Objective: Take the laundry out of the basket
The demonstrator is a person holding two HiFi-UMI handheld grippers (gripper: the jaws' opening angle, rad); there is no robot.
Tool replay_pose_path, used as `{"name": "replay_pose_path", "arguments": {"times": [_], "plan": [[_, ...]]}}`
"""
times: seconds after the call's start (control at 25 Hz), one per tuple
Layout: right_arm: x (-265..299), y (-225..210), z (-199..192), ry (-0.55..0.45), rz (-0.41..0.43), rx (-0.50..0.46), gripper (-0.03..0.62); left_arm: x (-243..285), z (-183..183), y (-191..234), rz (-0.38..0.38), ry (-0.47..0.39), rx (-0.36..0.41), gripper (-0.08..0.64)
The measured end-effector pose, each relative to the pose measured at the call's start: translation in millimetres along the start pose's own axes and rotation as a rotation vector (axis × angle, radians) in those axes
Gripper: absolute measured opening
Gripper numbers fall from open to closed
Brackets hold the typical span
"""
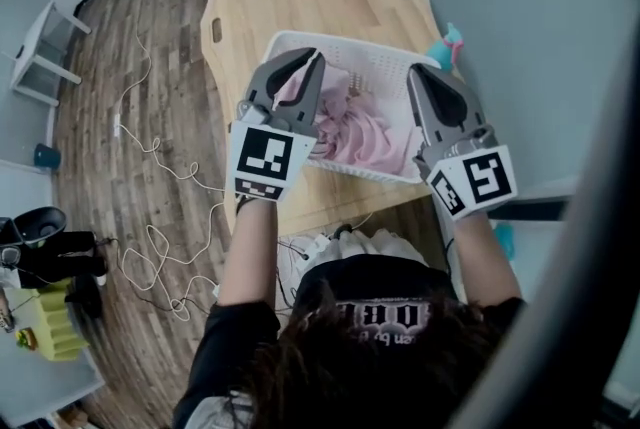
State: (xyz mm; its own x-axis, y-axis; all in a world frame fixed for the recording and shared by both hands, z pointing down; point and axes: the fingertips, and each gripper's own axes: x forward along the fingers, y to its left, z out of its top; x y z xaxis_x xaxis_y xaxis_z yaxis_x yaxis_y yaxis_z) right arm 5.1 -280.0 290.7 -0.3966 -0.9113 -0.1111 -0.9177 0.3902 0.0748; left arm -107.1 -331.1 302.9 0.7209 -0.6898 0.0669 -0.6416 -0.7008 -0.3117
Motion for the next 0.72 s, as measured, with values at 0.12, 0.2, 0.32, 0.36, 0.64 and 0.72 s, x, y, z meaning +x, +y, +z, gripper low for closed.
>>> {"name": "replay_pose_path", "arguments": {"times": [0.12, 0.2, 0.32, 0.36, 0.64, 0.72], "plan": [[8.0, -0.3, 0.7, -0.002, -0.015, -0.004, 0.028, 13.2, -10.0, -2.7, -0.103, 0.017, 0.025, 0.045], [12.3, -0.5, 1.9, -0.001, -0.023, -0.009, 0.028, 21.9, -21.8, -10.6, -0.201, 0.049, 0.056, 0.084], [15.8, -1.7, 2.4, 0.007, -0.044, -0.018, 0.029, 32.1, -43.2, -22.1, -0.326, 0.120, 0.094, 0.192], [16.3, -2.5, 1.7, 0.011, -0.053, -0.023, 0.028, 35.5, -52.0, -24.8, -0.351, 0.153, 0.104, 0.252], [18.3, -8.9, -4.7, 0.029, -0.091, -0.028, 0.029, 60.9, -116.3, -44.2, -0.438, 0.324, 0.088, 0.409], [18.9, -9.1, -5.5, 0.032, -0.097, -0.030, 0.029, 67.3, -131.1, -46.6, -0.432, 0.359, 0.053, 0.439]]}}
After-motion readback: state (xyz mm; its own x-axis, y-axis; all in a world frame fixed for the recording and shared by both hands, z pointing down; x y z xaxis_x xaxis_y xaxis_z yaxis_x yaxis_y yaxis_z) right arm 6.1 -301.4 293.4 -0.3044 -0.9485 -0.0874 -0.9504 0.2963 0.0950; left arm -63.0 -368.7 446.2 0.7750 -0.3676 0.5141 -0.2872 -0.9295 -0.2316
